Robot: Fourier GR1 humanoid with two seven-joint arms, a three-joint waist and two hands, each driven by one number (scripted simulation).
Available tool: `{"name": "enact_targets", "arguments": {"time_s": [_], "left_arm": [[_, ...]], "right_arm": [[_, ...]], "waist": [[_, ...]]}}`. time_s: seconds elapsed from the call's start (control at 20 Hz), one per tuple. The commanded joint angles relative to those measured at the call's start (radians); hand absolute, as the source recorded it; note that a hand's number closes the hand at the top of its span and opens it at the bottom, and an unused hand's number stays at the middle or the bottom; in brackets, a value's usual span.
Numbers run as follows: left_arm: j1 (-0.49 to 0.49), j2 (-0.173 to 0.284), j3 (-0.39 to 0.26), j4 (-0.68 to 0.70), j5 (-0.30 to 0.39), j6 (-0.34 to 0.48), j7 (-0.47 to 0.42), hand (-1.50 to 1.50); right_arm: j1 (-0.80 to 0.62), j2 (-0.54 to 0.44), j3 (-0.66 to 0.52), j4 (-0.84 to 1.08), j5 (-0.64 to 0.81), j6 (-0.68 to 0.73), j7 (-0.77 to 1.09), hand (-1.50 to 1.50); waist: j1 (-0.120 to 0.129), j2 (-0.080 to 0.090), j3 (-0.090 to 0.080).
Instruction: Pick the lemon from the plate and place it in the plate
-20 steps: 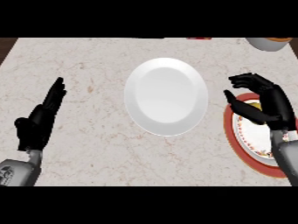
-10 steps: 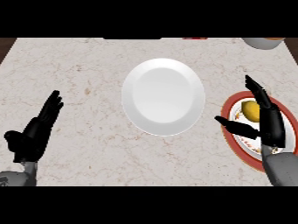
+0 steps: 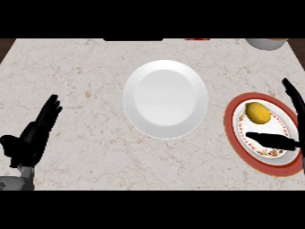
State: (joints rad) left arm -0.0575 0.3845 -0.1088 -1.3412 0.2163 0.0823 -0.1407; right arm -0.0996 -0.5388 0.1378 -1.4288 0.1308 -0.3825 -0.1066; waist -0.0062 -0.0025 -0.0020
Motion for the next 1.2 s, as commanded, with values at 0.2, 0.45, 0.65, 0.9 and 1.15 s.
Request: {"name": "enact_targets", "arguments": {"time_s": [0.2, 0.45, 0.65, 0.9, 1.15], "left_arm": [[0.029, -0.038, -0.012, 0.005, -0.032, 0.015, -0.032, 0.00], [-0.021, -0.030, 0.023, 0.034, -0.041, -0.021, -0.021, 0.00], [-0.004, -0.064, 0.023, 0.020, -0.063, -0.012, -0.004, 0.00], [-0.038, -0.044, 0.058, 0.026, -0.060, -0.055, 0.009, 0.00], [0.032, -0.041, 0.095, -0.025, -0.082, -0.082, -0.008, 0.00]], "right_arm": [[0.029, -0.159, 0.111, -0.086, 0.145, 0.179, 0.336, -1.50], [-0.071, -0.111, 0.097, -0.062, 0.143, 0.295, 0.481, -1.50], [-0.017, -0.129, 0.061, -0.098, 0.175, 0.357, 0.518, -1.50], [-0.094, -0.100, 0.080, 0.020, 0.270, 0.413, 0.544, -1.50], [-0.108, -0.058, 0.001, 0.083, 0.275, 0.491, 0.494, -1.50]], "waist": [[0.003, 0.000, 0.000], [0.010, 0.003, 0.002], [0.005, 0.002, 0.002], [0.011, 0.003, 0.002], [0.010, 0.002, 0.002]]}}
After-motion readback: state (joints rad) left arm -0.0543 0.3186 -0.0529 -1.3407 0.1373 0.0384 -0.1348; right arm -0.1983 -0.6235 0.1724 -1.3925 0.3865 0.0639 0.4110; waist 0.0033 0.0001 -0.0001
